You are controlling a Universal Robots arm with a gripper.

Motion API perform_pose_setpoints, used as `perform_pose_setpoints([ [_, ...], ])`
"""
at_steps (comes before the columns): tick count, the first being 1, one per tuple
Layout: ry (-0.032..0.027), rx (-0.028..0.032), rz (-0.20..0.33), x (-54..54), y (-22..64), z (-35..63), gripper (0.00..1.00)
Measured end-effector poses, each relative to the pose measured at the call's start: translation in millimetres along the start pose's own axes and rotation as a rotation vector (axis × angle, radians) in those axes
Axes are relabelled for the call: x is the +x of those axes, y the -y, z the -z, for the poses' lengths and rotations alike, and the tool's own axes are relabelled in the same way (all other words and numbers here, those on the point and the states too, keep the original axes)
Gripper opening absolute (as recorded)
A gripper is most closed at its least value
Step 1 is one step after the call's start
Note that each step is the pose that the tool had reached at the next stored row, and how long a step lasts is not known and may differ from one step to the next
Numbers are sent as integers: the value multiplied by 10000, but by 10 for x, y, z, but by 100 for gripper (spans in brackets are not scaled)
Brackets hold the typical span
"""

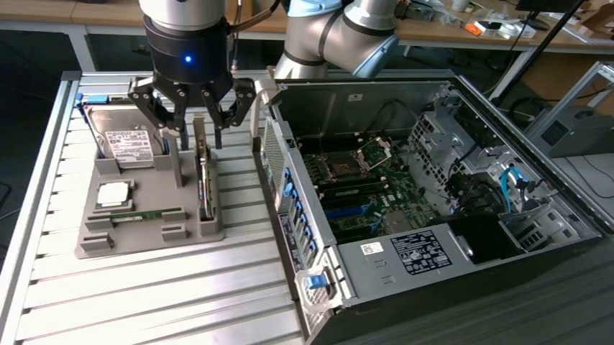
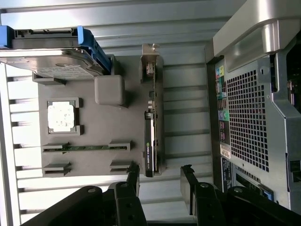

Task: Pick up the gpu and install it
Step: 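Pick up the gpu and move the gpu toward the slot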

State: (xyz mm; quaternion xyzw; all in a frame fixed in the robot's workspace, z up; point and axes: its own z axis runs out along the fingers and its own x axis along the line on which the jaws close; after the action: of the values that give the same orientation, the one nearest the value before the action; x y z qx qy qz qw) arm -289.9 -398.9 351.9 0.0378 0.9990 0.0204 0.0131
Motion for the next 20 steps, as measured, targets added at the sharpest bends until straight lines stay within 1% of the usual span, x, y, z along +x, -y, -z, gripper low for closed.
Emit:
perform_pose_setpoints([
  [20,0,0,0,1,2,-44,48],
])
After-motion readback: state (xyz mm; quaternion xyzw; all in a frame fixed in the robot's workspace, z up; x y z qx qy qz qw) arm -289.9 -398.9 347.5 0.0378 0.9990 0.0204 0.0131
